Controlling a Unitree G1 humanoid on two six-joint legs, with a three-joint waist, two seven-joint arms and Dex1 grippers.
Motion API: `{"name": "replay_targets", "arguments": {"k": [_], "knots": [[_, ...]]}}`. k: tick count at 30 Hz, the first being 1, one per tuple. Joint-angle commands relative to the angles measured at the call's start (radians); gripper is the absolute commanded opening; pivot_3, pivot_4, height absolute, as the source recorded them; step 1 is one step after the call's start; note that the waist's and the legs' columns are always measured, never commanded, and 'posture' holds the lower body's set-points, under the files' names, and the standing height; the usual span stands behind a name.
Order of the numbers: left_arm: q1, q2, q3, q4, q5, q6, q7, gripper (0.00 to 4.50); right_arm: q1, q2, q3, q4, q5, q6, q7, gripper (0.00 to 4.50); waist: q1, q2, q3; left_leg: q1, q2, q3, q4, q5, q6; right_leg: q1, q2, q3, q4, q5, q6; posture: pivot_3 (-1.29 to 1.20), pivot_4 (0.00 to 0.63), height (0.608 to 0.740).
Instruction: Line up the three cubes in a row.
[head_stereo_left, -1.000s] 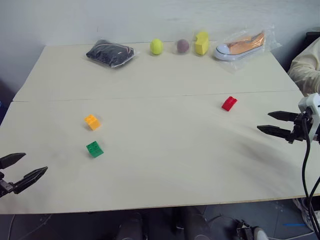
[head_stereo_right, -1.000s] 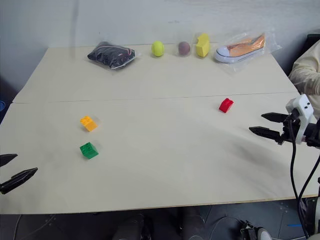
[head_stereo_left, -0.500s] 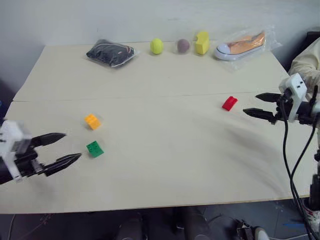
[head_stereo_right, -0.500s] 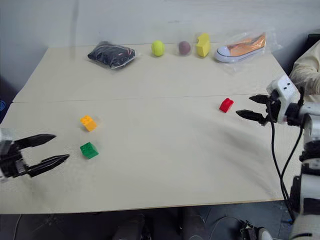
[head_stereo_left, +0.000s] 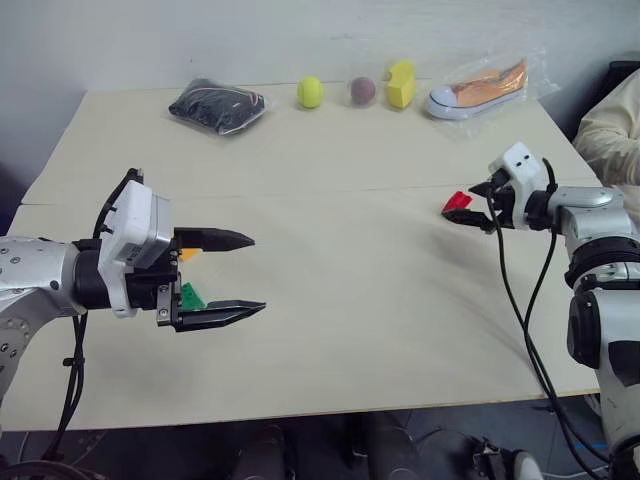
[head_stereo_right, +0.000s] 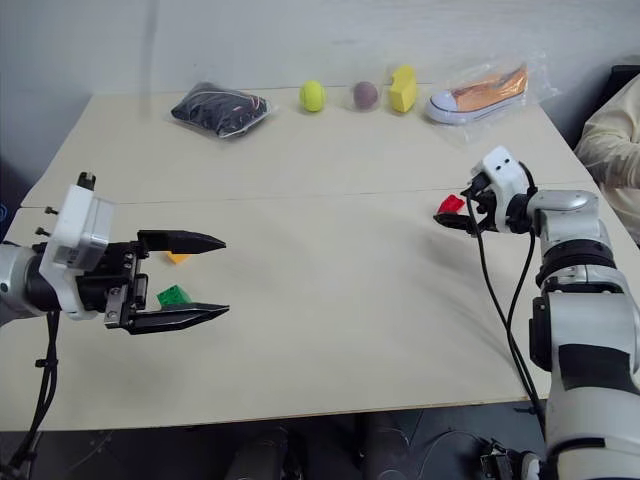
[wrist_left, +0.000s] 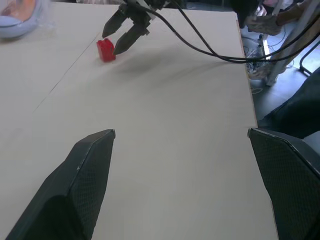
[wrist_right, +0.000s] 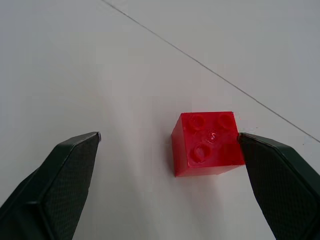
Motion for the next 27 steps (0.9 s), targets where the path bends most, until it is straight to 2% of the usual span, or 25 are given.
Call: {"name": "replay_targets", "arguments": {"k": [1,12,16,22,25,27], "knots": [[-0.016,-0.001,0.013,-0.042,-0.030,0.002,0.029,4.48,-0.033,0.005,-0.019,0.006,-0.011,-0.008,-0.046,4.50,0.000,0.000,0.000,0.000,0.000,0.000,0.000,0.000,0.000,0.000,0.000,0.000,0.000,0.000,0.000,0.00,0.150,0.740],[0.009,0.013,0.055,-0.057,-0.031,0.002,0.051,4.48,-0.023,0.041,-0.031,0.025,-0.039,-0.032,-0.145,4.50,0.000,0.000,0.000,0.000,0.000,0.000,0.001,0.000,0.000,0.000,0.000,0.000,0.000,0.000,0.000,0.00,0.150,0.740],[-0.004,0.021,0.052,-0.051,-0.026,-0.001,0.050,4.50,-0.018,0.044,-0.028,0.028,-0.047,-0.031,-0.166,3.54,0.002,0.000,0.000,0.000,0.000,0.000,0.001,0.000,0.000,0.000,0.000,0.000,0.000,0.000,0.000,0.00,0.150,0.740],[-0.031,0.027,0.037,-0.041,-0.032,-0.003,0.047,4.50,-0.007,0.042,-0.021,0.030,-0.061,-0.030,-0.174,1.49,0.001,0.000,0.000,0.000,0.000,0.000,0.001,0.000,0.000,0.000,0.000,0.000,0.000,0.000,0.000,0.00,0.150,0.740],[-0.042,0.024,0.026,-0.039,-0.033,-0.003,0.042,4.50,-0.004,0.035,-0.024,0.027,-0.063,-0.040,-0.155,1.46,0.001,0.000,0.000,0.001,0.000,0.000,0.001,0.000,0.000,0.001,0.000,0.000,0.000,0.000,0.000,0.00,0.150,0.740],[-0.050,0.020,0.011,-0.041,-0.035,-0.004,0.032,4.50,-0.012,0.020,-0.028,0.009,-0.050,-0.070,-0.053,1.46,0.001,0.000,0.000,0.001,0.000,0.000,0.001,0.000,0.000,0.001,0.000,0.000,0.000,0.000,0.000,0.00,0.150,0.740]]}}
